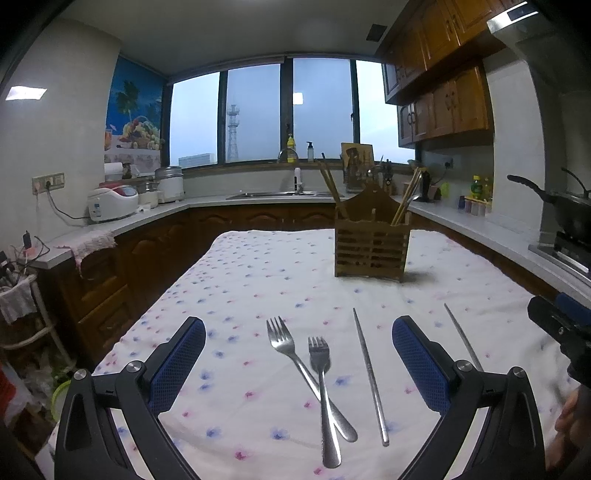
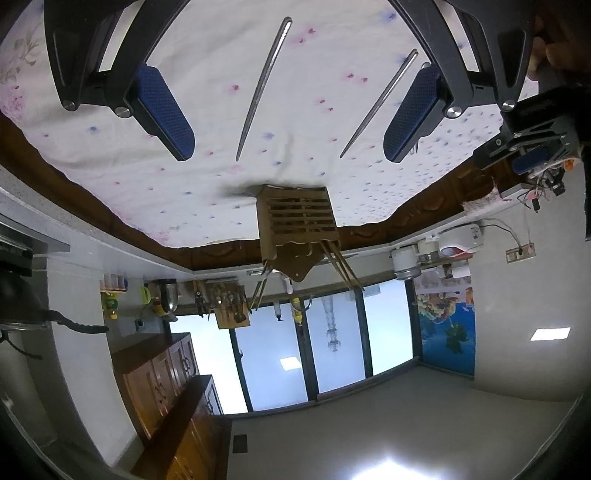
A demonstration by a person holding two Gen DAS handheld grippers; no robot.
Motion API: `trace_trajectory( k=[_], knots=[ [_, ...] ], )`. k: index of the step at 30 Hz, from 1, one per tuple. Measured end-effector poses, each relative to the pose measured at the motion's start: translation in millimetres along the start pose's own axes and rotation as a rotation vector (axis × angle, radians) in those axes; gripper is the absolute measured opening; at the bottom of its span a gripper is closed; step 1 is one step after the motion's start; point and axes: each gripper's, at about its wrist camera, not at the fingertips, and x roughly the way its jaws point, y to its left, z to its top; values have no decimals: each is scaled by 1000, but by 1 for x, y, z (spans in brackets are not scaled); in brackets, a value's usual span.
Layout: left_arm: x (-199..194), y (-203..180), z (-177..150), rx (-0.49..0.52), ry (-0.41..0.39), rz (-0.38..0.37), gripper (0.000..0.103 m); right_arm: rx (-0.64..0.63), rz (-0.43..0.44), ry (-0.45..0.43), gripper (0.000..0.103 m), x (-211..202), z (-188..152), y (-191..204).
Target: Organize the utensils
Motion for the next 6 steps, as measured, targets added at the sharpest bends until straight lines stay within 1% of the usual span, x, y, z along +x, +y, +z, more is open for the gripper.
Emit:
trace_trajectory(
  k=[6],
  knots=[
    [6,2,5,-8,14,-10,102,19,-22,39,103,5,0,-1]
  ],
)
